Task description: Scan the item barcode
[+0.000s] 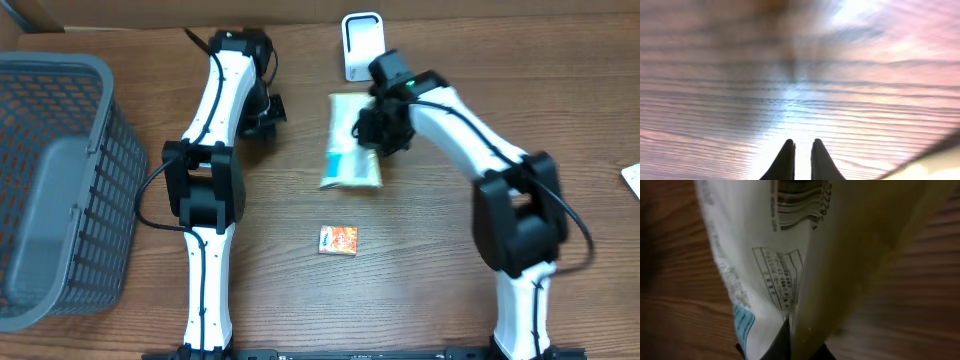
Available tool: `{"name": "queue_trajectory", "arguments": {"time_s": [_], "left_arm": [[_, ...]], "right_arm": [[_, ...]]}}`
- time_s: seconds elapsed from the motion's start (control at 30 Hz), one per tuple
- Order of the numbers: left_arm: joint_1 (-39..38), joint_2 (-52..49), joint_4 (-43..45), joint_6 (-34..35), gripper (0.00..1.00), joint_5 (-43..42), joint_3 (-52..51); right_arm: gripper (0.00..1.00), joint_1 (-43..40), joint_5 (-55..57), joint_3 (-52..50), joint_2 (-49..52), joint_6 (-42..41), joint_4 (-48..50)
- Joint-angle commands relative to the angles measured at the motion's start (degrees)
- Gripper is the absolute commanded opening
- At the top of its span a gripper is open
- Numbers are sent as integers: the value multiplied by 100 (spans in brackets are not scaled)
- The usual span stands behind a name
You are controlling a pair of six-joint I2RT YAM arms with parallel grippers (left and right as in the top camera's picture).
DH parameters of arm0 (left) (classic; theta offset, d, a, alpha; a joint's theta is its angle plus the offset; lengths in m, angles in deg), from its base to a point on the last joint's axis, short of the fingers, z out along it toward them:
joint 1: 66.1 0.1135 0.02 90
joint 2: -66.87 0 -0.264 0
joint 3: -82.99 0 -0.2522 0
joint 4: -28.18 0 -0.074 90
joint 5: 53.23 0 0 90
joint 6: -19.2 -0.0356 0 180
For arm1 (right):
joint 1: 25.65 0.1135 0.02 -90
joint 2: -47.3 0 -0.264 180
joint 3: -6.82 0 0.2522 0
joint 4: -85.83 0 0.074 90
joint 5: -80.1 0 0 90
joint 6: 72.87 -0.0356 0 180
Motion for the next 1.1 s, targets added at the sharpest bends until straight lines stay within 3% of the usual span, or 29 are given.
{"name": "queue_trajectory", "arguments": {"time_s": [0.0,0.17,0.43,0.67,0.97,1.07], "left_arm": [[4,-26,-13,-85,10,37,313],[-22,-26,4,-85,14,39,304],[-22,-26,-22,-90,15,42,304],[-22,-26,-15,-131,15,57,304],[-22,-28,26,-129,19,39,304],[-22,-26,17,-129,21,39,304]], "right_arm": [[4,-11,2162,85,-911,31,-330],[4,-11,3757,85,-1390,4,-1263],[4,-103,4638,-275,-1180,-188,-1884],[4,-841,4347,-682,-448,-140,-1794],[4,-341,3488,-680,-378,-142,-1458],[18,-103,2900,-680,-378,-144,-1305]]}}
